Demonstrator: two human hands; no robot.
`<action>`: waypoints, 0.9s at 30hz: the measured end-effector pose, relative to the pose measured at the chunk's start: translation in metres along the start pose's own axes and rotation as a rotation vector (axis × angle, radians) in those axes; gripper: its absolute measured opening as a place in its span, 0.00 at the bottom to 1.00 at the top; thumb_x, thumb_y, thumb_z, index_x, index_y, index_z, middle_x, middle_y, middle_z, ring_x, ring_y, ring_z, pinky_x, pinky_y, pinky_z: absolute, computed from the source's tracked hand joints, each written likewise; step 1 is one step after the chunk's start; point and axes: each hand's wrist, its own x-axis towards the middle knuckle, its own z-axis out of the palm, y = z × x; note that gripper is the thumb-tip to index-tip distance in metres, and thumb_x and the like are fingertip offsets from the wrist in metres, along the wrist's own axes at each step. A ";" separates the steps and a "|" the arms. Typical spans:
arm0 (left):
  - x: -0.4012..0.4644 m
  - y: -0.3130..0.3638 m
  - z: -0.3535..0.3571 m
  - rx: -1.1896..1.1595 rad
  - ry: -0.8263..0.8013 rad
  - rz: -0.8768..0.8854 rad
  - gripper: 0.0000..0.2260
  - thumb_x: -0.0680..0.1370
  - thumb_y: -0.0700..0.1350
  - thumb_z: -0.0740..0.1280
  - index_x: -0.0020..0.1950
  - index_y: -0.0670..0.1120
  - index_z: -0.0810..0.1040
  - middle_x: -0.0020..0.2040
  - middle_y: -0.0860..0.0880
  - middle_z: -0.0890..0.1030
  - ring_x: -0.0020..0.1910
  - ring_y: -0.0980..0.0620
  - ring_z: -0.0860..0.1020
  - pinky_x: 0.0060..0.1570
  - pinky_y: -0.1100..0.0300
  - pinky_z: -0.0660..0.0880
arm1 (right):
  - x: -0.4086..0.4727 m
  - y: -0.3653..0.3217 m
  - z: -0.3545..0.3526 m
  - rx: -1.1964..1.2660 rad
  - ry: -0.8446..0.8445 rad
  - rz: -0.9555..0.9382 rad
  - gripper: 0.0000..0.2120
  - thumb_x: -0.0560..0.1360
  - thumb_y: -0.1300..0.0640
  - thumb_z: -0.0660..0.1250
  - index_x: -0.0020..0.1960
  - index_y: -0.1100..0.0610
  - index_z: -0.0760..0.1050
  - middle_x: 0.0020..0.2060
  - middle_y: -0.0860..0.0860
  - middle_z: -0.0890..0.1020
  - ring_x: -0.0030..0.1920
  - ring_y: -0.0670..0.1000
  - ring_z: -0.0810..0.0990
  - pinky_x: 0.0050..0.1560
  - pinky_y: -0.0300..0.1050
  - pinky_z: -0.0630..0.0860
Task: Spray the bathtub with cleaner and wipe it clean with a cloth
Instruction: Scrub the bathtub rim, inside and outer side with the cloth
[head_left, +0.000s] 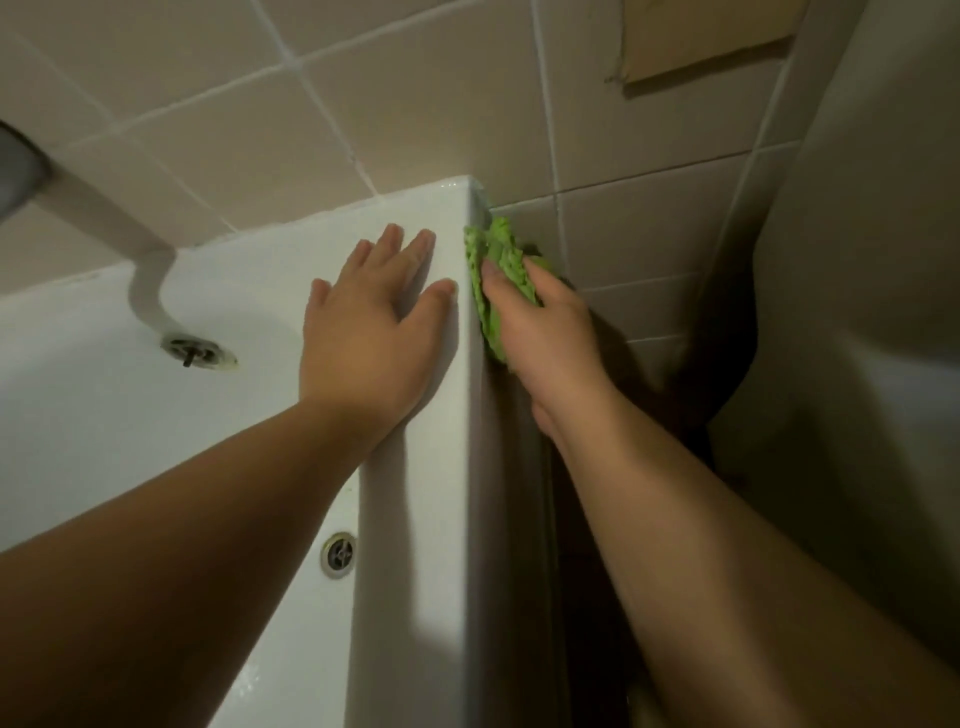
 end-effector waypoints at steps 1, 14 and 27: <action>-0.008 0.000 0.000 -0.008 -0.006 -0.006 0.22 0.85 0.55 0.58 0.80 0.61 0.63 0.83 0.58 0.57 0.82 0.57 0.50 0.79 0.50 0.40 | -0.012 0.002 -0.002 -0.002 -0.016 0.025 0.22 0.74 0.37 0.70 0.66 0.42 0.80 0.61 0.45 0.82 0.60 0.47 0.81 0.66 0.52 0.78; -0.171 -0.002 -0.004 -0.505 0.035 -0.211 0.20 0.86 0.48 0.59 0.79 0.60 0.67 0.81 0.64 0.58 0.75 0.71 0.56 0.69 0.75 0.52 | -0.194 0.041 -0.029 -0.135 -0.006 0.098 0.26 0.74 0.33 0.68 0.69 0.40 0.76 0.65 0.44 0.76 0.63 0.44 0.77 0.69 0.51 0.75; -0.342 0.058 -0.137 -0.190 -0.324 -0.244 0.16 0.82 0.57 0.66 0.67 0.56 0.82 0.64 0.58 0.82 0.64 0.58 0.79 0.61 0.65 0.71 | -0.355 -0.090 -0.116 -0.395 -0.137 0.256 0.11 0.81 0.43 0.67 0.63 0.39 0.73 0.53 0.40 0.79 0.51 0.41 0.78 0.43 0.42 0.75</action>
